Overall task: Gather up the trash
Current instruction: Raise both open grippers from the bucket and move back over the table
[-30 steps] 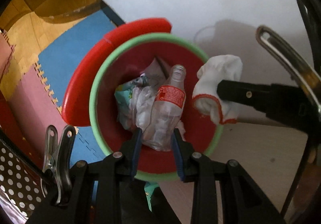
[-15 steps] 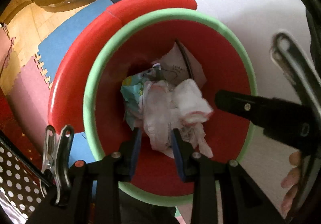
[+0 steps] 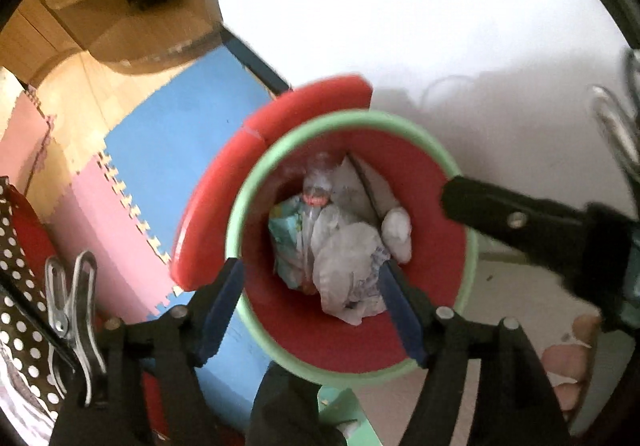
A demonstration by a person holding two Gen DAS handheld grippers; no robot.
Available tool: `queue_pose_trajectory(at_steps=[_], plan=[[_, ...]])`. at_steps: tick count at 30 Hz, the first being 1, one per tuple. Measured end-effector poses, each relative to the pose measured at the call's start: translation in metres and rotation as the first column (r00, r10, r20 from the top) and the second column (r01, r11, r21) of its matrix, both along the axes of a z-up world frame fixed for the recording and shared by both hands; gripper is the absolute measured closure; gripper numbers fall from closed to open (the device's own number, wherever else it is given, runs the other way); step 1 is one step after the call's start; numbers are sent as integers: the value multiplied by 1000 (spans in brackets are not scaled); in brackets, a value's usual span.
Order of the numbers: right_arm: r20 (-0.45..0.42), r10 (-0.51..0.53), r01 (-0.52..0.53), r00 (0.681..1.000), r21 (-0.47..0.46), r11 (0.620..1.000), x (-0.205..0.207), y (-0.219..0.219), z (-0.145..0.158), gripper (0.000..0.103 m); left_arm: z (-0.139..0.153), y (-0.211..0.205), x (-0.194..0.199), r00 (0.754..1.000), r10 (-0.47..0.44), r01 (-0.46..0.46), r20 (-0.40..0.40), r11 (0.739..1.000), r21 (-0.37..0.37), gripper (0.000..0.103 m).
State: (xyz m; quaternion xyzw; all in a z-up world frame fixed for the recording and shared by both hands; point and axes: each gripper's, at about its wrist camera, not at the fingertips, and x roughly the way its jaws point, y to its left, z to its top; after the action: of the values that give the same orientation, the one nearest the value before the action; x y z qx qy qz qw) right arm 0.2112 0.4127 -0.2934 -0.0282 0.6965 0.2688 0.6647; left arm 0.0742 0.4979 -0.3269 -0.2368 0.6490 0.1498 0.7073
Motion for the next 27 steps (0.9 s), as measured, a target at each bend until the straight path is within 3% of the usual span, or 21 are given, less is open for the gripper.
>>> queue_pose_trajectory(at_steps=[4, 9, 15, 22, 27], plan=[[88, -19, 18, 996, 21, 1000, -4, -12, 52, 27, 46, 0, -2, 999, 1, -2, 46, 1000, 27, 30], [180, -53, 35, 982, 100, 994, -18, -27, 117, 27, 103, -13, -4, 994, -39, 26, 99, 991, 134, 29], [260, -55, 12, 964, 163, 987, -41, -40, 162, 27, 155, -28, -17, 986, -65, 34, 155, 981, 193, 29], [315, -169, 103, 934, 215, 971, -46, -97, 206, 27, 198, -65, 1, 965, -196, 156, 175, 963, 221, 29], [374, -261, 183, 890, 231, 956, -47, -143, 241, 27, 225, -93, 20, 942, -253, 203, 222, 953, 223, 29]])
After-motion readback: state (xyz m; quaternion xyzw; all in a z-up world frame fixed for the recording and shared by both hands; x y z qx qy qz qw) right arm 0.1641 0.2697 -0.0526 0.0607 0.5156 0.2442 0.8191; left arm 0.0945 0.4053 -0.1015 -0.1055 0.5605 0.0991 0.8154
